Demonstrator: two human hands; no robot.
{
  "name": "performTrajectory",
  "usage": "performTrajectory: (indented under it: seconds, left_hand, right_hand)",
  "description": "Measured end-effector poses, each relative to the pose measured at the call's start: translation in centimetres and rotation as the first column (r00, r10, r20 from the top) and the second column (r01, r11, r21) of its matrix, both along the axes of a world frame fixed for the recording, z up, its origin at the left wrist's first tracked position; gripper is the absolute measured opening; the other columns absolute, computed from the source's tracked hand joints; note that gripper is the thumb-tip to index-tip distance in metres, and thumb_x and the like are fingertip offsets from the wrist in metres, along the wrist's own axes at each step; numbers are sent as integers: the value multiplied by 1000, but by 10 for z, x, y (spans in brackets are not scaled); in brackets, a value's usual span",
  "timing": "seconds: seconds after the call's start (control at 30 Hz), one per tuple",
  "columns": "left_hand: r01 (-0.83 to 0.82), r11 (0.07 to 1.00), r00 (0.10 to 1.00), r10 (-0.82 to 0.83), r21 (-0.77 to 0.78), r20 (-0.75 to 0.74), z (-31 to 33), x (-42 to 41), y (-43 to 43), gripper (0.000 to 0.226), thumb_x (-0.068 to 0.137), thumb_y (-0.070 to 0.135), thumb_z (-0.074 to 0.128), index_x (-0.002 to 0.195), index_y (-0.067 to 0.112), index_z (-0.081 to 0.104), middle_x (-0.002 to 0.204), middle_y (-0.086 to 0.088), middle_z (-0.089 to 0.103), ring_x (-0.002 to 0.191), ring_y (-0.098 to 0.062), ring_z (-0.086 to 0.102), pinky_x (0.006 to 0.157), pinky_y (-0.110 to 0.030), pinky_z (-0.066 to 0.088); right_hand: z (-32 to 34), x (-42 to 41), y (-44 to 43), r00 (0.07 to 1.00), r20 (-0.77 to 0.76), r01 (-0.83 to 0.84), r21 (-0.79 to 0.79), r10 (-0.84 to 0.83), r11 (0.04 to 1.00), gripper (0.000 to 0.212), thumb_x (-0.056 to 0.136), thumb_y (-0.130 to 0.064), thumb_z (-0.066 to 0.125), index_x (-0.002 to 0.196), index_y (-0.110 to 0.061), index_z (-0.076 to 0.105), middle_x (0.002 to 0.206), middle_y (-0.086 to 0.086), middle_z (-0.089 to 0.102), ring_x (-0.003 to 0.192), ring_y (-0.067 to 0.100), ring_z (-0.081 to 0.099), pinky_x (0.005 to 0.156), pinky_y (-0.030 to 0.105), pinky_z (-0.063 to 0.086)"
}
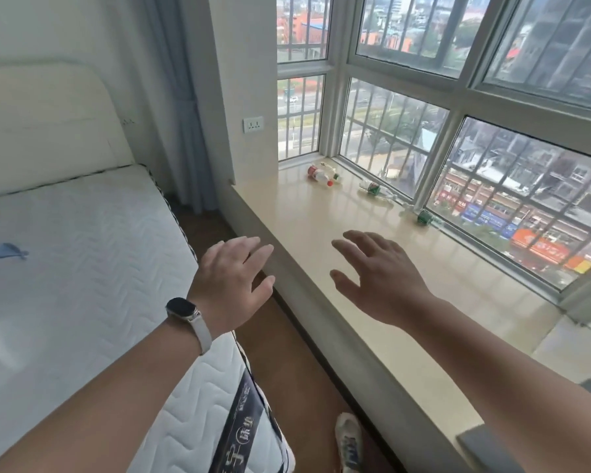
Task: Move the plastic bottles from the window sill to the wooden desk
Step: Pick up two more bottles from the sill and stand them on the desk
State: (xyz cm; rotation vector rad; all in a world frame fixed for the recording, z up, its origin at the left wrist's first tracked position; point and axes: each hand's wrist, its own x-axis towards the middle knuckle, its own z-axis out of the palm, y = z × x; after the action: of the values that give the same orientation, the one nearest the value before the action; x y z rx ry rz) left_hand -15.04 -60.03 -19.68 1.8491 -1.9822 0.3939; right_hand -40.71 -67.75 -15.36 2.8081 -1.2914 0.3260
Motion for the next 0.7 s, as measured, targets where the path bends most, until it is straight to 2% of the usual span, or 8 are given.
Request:
performTrajectory:
  seconds: [0.33, 0.5, 0.7]
  left_hand:
    - [-76, 995, 997, 75, 60, 14, -6, 3, -143, 50, 87, 44, 49, 124, 15, 66, 127, -10, 64, 120, -31, 58, 102, -53, 44]
    - [-68, 997, 997, 67, 39, 36, -11, 0, -236, 48, 89, 43, 49, 125, 15, 64, 125, -11, 63, 119, -32, 57, 101, -54, 44]
    - [-72, 994, 997, 70, 78, 30, -18, -10, -320, 45, 89, 42, 49, 125, 17, 59, 127, -9, 62, 119, -33, 56, 103, -54, 42]
  right_hand:
    - [-22, 21, -164, 996, 36, -86, 42, 85, 995, 57, 92, -56, 34, 136, -23, 51, 141, 4, 51, 129, 30, 46, 104, 43, 36]
    - [-30, 24, -261, 993, 44, -107, 18, 106, 994, 54, 90, -52, 41, 130, -20, 57, 133, 8, 58, 120, 34, 54, 97, 44, 43]
    - [-46, 22, -347, 991, 70, -118, 26, 116, 993, 54, 89, -52, 43, 128, -18, 57, 131, 7, 58, 117, 34, 54, 95, 44, 44]
